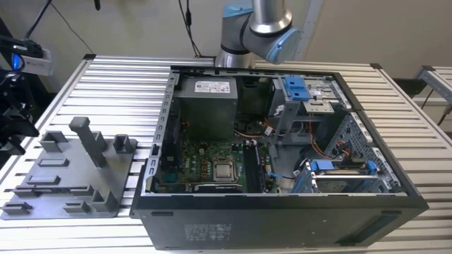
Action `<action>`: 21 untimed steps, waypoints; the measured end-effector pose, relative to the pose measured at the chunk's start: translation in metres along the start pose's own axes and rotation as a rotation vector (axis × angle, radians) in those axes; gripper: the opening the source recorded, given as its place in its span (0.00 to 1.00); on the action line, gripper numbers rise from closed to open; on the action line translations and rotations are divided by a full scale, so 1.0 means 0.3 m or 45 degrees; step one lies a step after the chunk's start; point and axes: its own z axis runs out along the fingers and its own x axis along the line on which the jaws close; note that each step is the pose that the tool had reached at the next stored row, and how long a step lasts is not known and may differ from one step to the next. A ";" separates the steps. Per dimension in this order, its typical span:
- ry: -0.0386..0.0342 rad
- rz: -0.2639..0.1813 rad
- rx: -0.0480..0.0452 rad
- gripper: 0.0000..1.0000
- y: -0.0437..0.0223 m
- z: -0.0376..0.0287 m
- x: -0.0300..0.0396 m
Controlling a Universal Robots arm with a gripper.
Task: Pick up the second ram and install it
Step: 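Pick up the second ram and move it above second insertion slot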
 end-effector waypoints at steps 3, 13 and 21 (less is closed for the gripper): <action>-0.0001 0.000 0.001 0.48 0.000 0.005 0.000; 0.0009 0.000 -0.001 0.48 0.000 0.048 0.003; 0.0020 0.000 -0.001 0.48 0.000 0.095 0.004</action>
